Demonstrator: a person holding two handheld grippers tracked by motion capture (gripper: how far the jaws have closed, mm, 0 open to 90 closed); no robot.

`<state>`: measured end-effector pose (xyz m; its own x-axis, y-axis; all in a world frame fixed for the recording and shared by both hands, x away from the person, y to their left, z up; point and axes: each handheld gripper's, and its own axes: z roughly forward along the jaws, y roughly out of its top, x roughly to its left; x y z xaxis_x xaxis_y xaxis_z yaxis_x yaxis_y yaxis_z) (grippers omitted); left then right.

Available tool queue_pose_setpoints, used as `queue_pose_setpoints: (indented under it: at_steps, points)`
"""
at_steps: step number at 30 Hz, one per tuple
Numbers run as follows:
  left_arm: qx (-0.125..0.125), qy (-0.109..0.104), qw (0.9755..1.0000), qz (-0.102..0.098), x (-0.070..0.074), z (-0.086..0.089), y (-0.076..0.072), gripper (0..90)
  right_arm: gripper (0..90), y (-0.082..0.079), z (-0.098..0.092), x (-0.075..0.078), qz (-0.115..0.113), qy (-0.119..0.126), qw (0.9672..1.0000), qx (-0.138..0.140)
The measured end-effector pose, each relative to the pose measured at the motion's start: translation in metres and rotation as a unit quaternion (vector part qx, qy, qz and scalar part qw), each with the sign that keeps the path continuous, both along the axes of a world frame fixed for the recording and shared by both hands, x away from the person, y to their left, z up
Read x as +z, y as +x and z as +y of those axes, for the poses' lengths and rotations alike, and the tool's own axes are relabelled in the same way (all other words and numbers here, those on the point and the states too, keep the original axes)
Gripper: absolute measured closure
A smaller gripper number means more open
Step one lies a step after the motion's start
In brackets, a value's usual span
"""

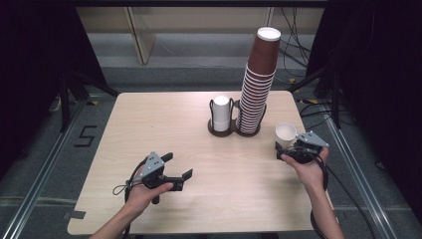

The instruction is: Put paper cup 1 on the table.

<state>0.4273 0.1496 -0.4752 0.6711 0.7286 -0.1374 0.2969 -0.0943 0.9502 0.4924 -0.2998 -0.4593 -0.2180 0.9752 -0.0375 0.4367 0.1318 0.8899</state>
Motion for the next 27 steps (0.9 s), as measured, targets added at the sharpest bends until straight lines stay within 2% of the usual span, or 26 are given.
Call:
queue_pose_setpoints:
  at_steps: [1,5,6,7,10,12,20,23,24,25,27]
  points:
    - [0.000,-0.001,1.0000,0.000,-0.001,0.000,0.000,3.7,0.4,-0.001,0.002,0.004,-0.001,0.002,1.0000,-0.004]
    - [-0.003,0.003,1.0000,0.002,-0.001,-0.002,0.001,3.1,0.4,-0.001,0.006,0.017,-0.031,-0.010,0.9994,0.011]
    - [-0.006,-0.003,1.0000,0.000,-0.002,-0.003,0.001,3.0,0.4,-0.001,0.008,0.020,-0.032,-0.004,0.9994,0.009]
    - [-0.006,0.004,1.0000,0.002,-0.001,-0.003,0.001,3.0,0.4,0.000,0.009,0.023,-0.040,-0.009,0.9991,0.014]
    - [-0.007,0.004,1.0000,0.002,-0.002,-0.005,0.001,3.0,0.4,-0.001,0.017,0.035,-0.049,0.003,0.9987,0.011]
    - [-0.007,0.003,1.0000,0.003,-0.002,-0.005,0.001,2.9,0.5,0.001,0.018,0.040,-0.065,-0.007,0.9977,0.018]
    - [-0.011,0.000,0.9999,0.004,-0.003,-0.009,0.004,2.9,0.7,0.001,0.039,0.058,-0.083,0.013,0.9956,0.042]
    - [-0.012,0.005,0.9999,0.007,-0.003,-0.009,0.003,2.9,1.1,0.001,0.045,0.064,-0.082,0.013,0.9955,0.046]
    - [-0.015,0.003,0.9999,0.006,-0.004,-0.010,0.004,3.0,1.4,0.002,0.047,0.065,-0.087,0.015,0.9949,0.048]
    - [-0.018,0.000,0.9998,0.006,-0.004,-0.011,0.004,3.0,1.6,0.003,0.047,0.067,-0.095,0.005,0.9939,0.055]
    - [-0.021,0.000,0.9998,0.004,-0.004,-0.012,0.004,2.7,3.2,0.002,0.050,0.069,-0.093,0.013,0.9939,0.057]
